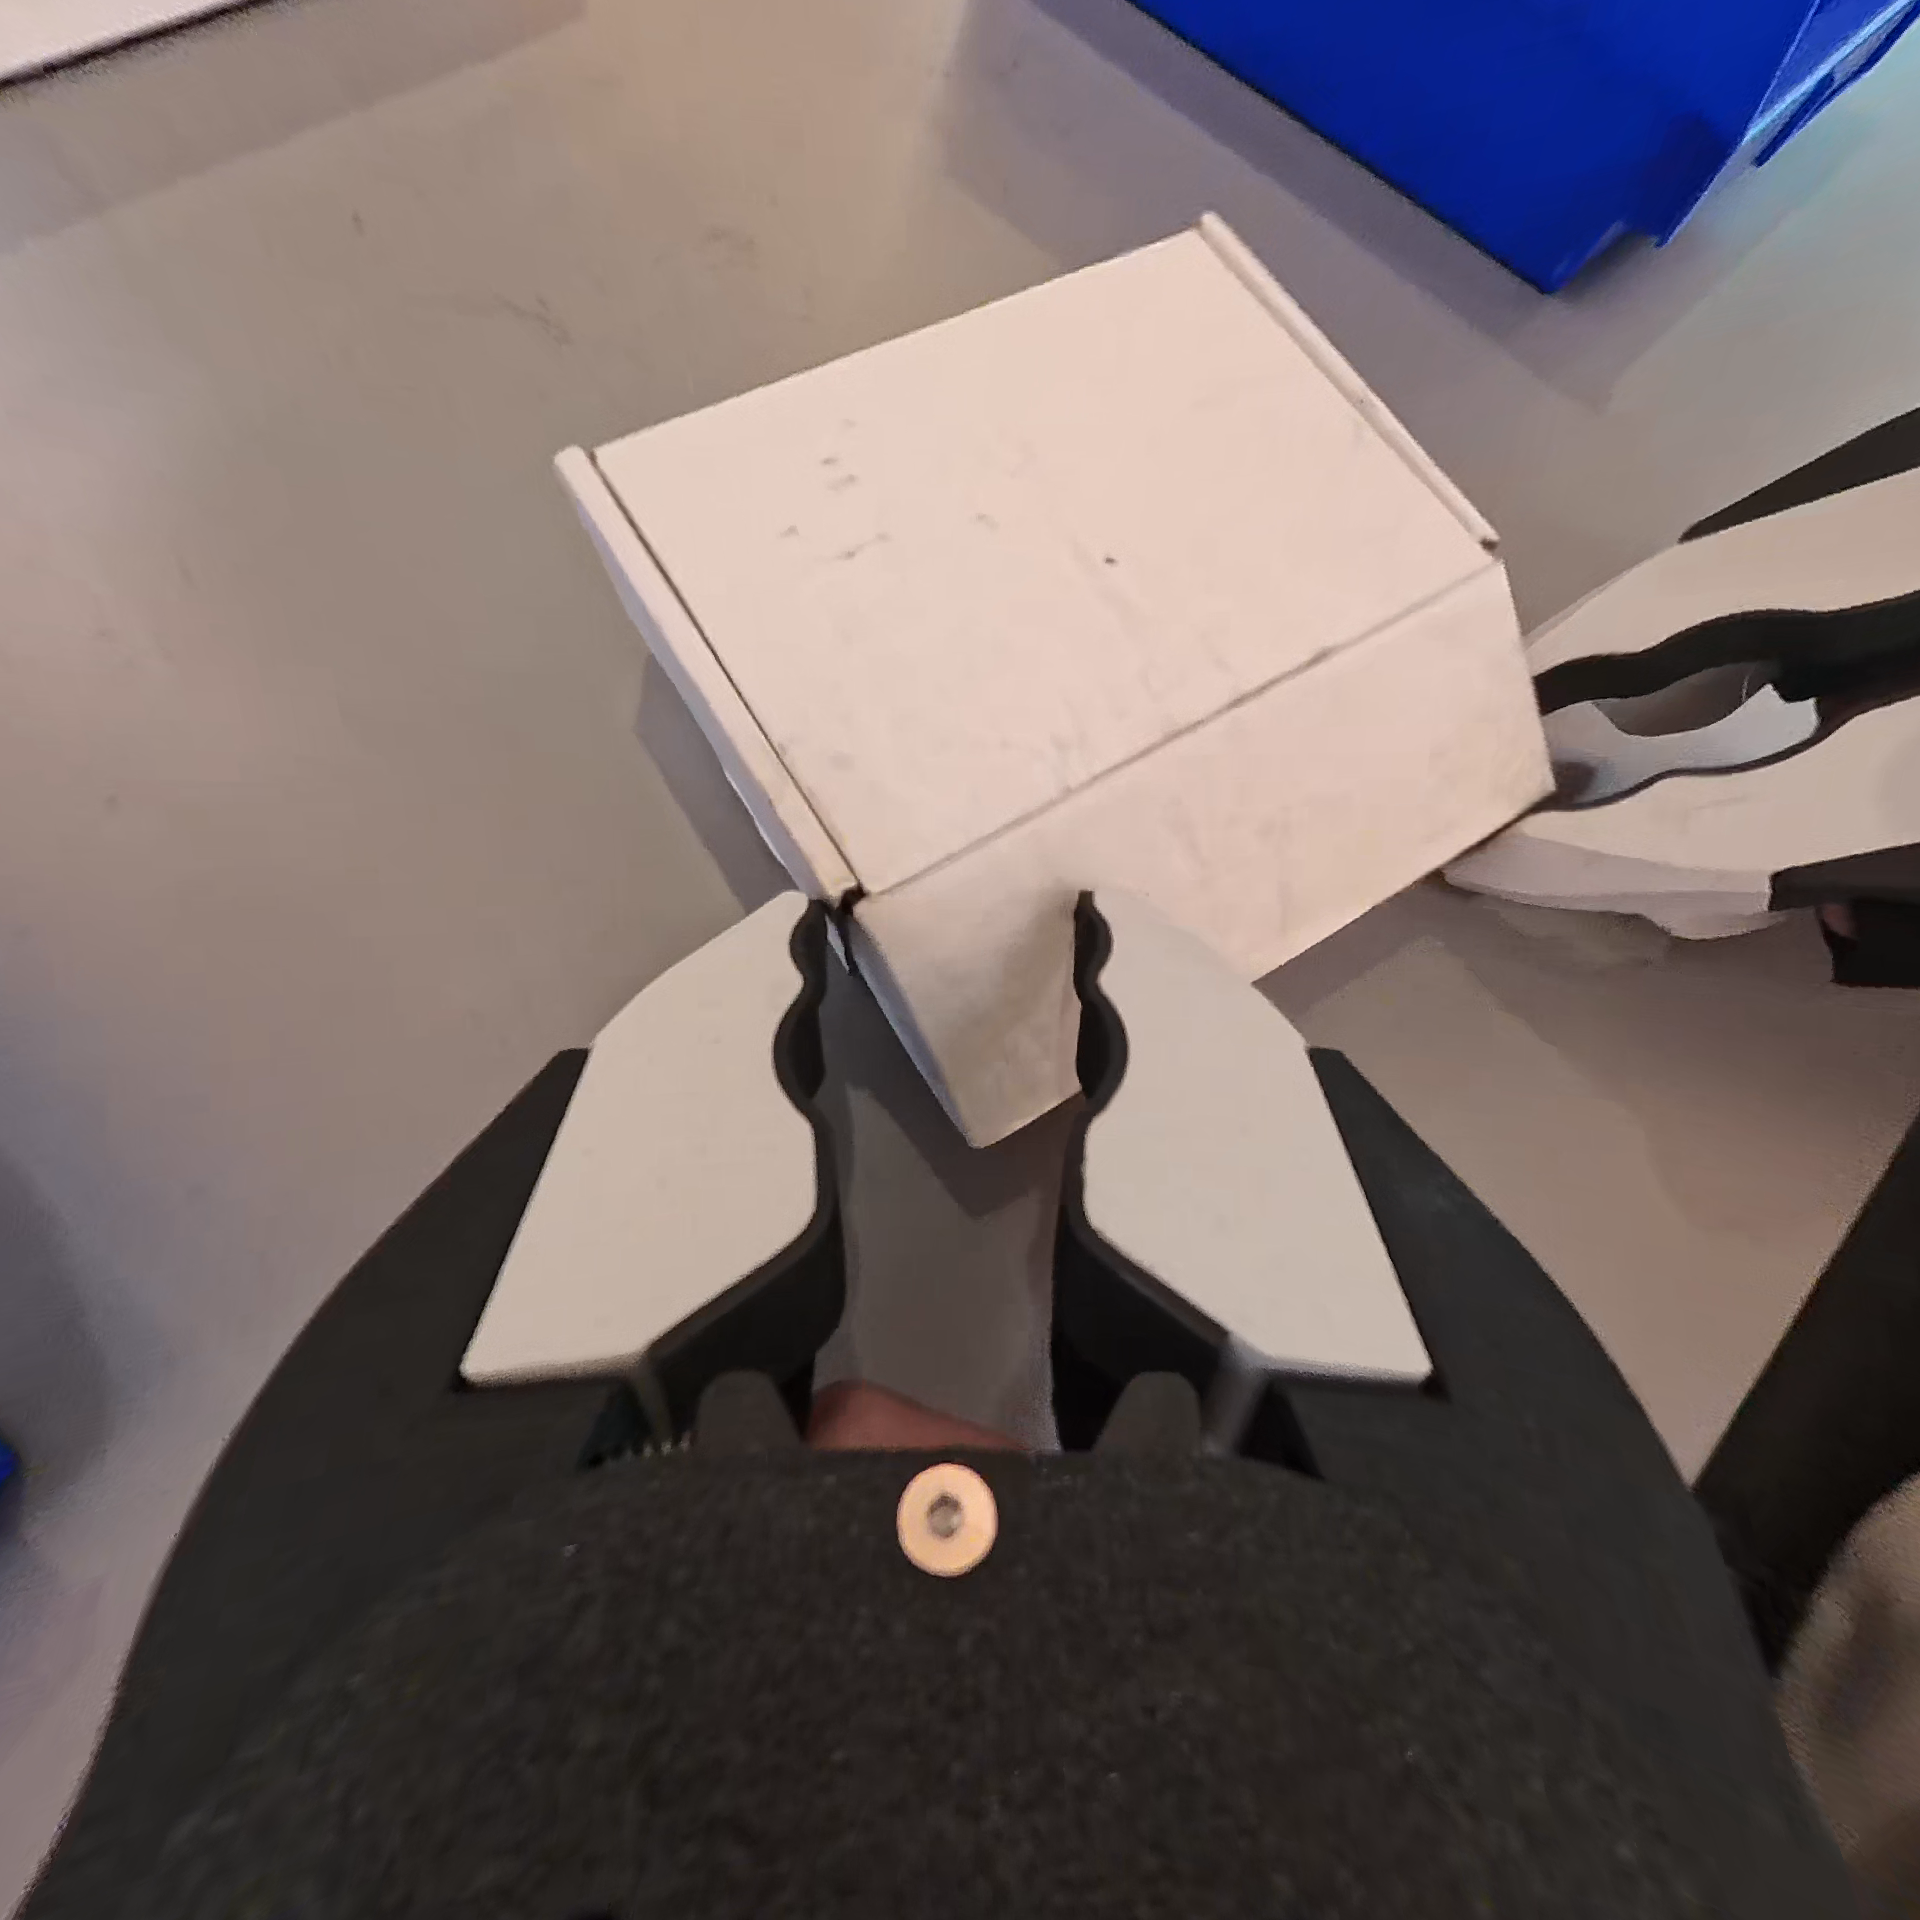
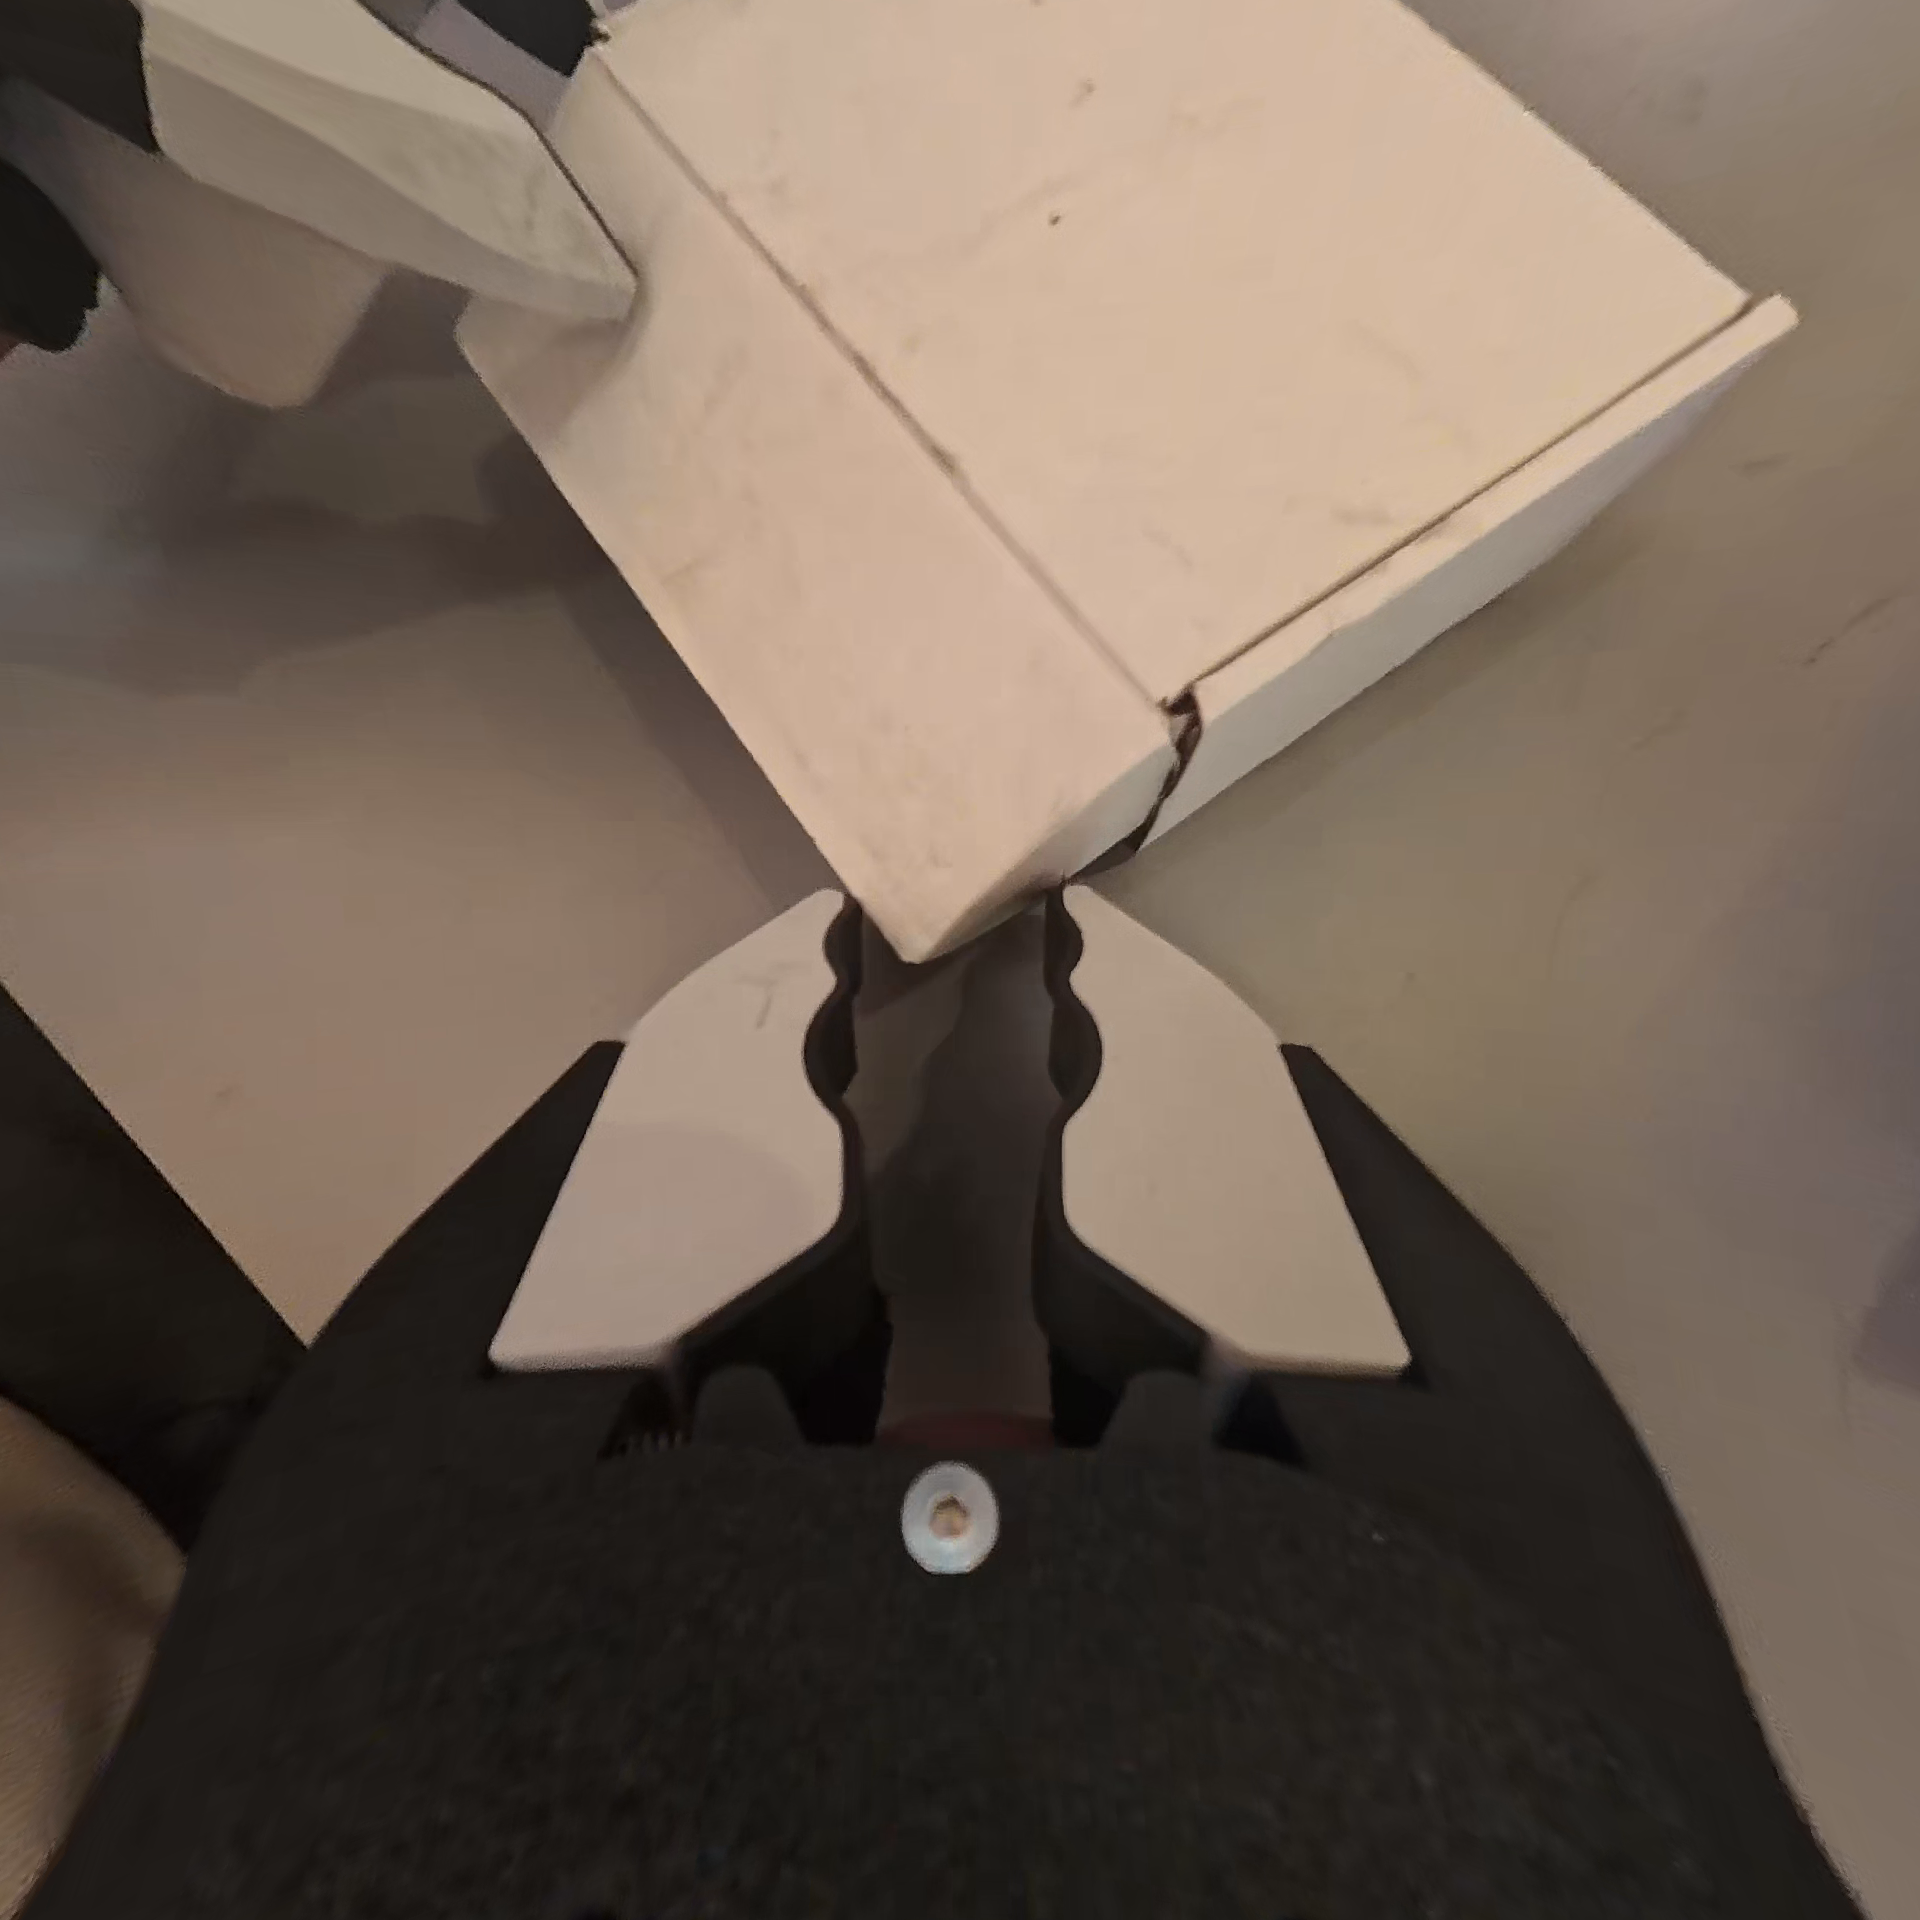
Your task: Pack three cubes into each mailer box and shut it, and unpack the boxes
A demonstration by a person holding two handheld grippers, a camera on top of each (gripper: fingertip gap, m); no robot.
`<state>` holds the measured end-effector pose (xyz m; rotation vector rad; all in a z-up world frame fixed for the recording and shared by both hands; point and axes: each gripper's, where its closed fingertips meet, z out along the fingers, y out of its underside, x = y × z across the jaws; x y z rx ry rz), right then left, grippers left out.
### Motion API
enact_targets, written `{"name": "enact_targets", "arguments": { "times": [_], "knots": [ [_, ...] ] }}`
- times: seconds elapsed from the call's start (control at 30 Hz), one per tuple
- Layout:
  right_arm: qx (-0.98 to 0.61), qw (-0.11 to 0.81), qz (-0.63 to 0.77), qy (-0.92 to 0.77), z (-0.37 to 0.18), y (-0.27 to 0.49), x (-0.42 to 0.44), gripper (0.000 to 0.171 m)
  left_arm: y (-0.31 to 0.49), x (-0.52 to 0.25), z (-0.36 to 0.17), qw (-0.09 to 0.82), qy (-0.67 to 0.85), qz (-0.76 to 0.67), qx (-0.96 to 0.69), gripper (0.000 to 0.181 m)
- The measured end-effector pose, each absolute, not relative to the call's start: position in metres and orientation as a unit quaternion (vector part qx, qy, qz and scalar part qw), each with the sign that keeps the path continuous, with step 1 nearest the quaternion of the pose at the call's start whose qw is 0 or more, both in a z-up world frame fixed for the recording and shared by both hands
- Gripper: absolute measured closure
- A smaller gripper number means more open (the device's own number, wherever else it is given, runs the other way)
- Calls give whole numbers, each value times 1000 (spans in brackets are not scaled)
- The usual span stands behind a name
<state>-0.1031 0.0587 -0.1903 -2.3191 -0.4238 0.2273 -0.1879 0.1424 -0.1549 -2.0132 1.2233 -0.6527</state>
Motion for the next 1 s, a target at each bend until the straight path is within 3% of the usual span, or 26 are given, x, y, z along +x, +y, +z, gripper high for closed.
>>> {"name": "enact_targets", "arguments": {
  "times": [0.27, 0.37, 0.47, 0.53, 0.57, 0.63, 0.7, 1.0],
  "knots": [
    [-902, 370, 123, -186, -187, 48, -86, 128, 147, -191, -150, 383, 492, -193, -758, 130],
    [-882, 415, 89, -202, -160, 55, -64, 121, 147, -190, -137, 408, 525, -166, -729, 121],
    [-862, 454, 156, -161, -126, 69, -66, 95, 149, -186, -131, 397, 532, -180, -726, 114],
    [-865, 437, 213, -125, -130, 79, -76, 67, 152, -185, -138, 366, 519, -211, -743, 111],
    [-867, 429, 224, -119, -139, 84, -81, 63, 152, -185, -143, 352, 516, -227, -747, 111],
    [-881, 403, 220, -112, -165, 93, -85, 62, 152, -185, -154, 334, 515, -247, -750, 113],
    [-890, 383, 217, -118, -181, 97, -91, 78, 147, -181, -159, 326, 522, -278, -738, 123],
    [-907, 383, 81, -151, -186, 109, -80, 90, 158, -173, -157, 403, 543, -204, -708, 135]
  ]
}}
